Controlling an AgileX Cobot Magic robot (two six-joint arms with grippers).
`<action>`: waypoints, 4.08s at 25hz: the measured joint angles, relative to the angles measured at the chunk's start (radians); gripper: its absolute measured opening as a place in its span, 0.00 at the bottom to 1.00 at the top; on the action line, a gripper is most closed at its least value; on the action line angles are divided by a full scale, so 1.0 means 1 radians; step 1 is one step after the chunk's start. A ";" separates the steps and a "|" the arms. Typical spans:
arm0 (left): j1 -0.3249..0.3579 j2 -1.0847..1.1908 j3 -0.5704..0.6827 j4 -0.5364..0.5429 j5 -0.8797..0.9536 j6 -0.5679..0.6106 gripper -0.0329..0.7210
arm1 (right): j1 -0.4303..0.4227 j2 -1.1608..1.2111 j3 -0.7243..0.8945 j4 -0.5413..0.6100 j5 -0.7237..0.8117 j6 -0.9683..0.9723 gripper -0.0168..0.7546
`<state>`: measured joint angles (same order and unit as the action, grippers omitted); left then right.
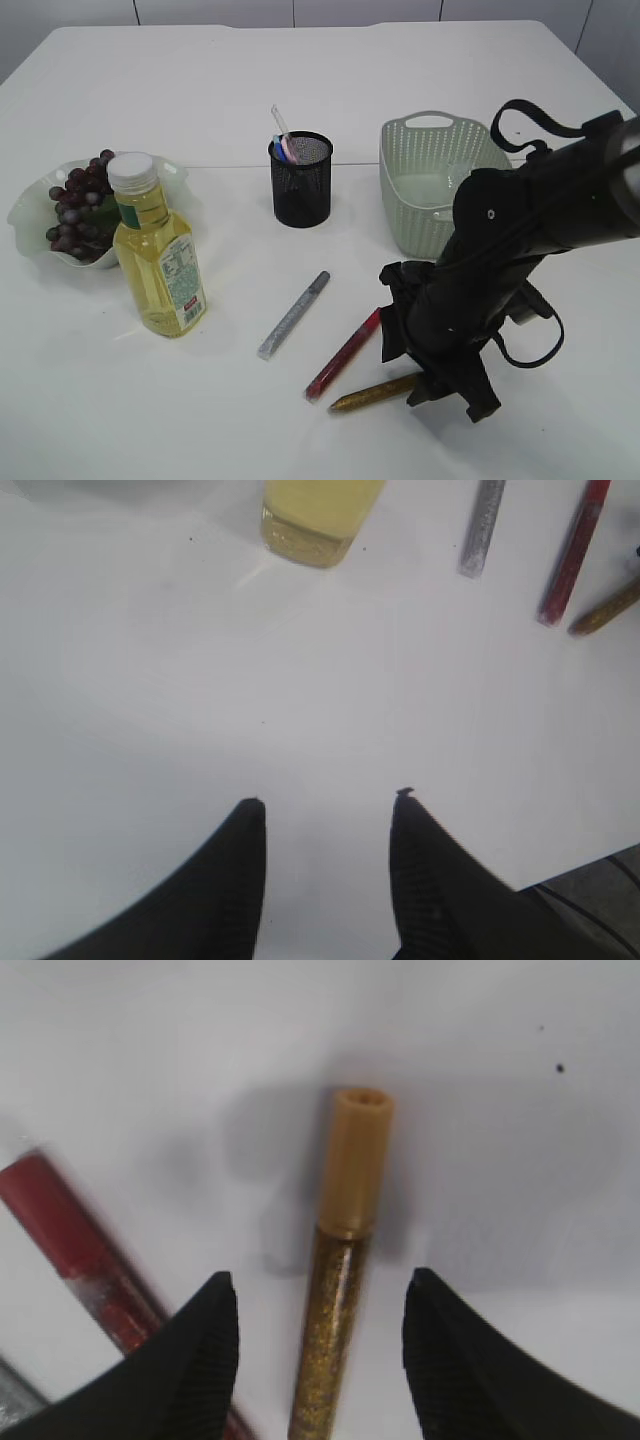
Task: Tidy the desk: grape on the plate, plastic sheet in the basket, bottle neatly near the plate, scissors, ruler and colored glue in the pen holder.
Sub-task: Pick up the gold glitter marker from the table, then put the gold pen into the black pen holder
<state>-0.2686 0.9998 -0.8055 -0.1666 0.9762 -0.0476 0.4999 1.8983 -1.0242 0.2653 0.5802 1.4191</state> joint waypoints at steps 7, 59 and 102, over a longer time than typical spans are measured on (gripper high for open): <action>0.000 0.000 0.000 0.000 -0.002 0.000 0.45 | 0.000 0.038 -0.002 0.004 -0.005 0.001 0.53; 0.000 0.000 0.000 -0.005 -0.003 0.000 0.45 | -0.166 -0.218 -0.003 0.411 0.060 -1.675 0.08; 0.000 0.000 0.000 -0.049 0.054 0.000 0.45 | -0.258 0.399 -0.781 1.484 0.060 -3.421 0.09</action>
<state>-0.2686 0.9998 -0.8055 -0.2155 1.0299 -0.0476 0.2421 2.2978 -1.8052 1.7496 0.6402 -2.0017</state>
